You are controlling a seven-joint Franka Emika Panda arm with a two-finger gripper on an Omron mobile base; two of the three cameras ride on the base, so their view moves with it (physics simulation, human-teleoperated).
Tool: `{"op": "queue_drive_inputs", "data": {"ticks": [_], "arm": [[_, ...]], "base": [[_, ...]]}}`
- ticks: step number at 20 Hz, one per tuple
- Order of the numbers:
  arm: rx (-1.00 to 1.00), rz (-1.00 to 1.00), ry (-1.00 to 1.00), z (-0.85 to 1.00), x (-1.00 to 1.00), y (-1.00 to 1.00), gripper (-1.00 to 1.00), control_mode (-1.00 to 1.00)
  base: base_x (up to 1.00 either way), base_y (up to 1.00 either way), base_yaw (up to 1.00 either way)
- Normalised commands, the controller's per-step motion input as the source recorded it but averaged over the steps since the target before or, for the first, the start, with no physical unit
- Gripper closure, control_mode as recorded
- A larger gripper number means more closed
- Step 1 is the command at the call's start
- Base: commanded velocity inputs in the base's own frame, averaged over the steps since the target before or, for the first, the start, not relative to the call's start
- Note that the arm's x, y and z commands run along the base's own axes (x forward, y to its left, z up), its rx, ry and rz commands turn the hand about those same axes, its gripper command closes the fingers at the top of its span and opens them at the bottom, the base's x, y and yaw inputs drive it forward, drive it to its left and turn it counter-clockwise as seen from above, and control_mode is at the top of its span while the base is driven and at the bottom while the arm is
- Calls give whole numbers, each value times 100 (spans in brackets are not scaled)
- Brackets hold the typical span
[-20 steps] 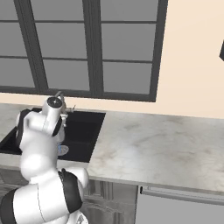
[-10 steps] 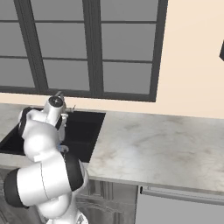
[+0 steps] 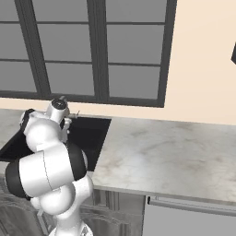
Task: Turn on the sink faucet and place the jug under the water for a few seconds to fill it up.
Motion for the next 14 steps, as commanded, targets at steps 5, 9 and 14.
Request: {"op": "queue_drive_inputs", "data": {"ticks": [5, 9, 14], "arm": [[0, 9, -6, -22, 23, 0, 100, -100], [0, 9, -7, -22, 22, 0, 100, -100], [0, 9, -7, -23, 21, 0, 100, -100]], "base": [[0, 0, 0], [0, 0, 0], [0, 0, 0]]}}
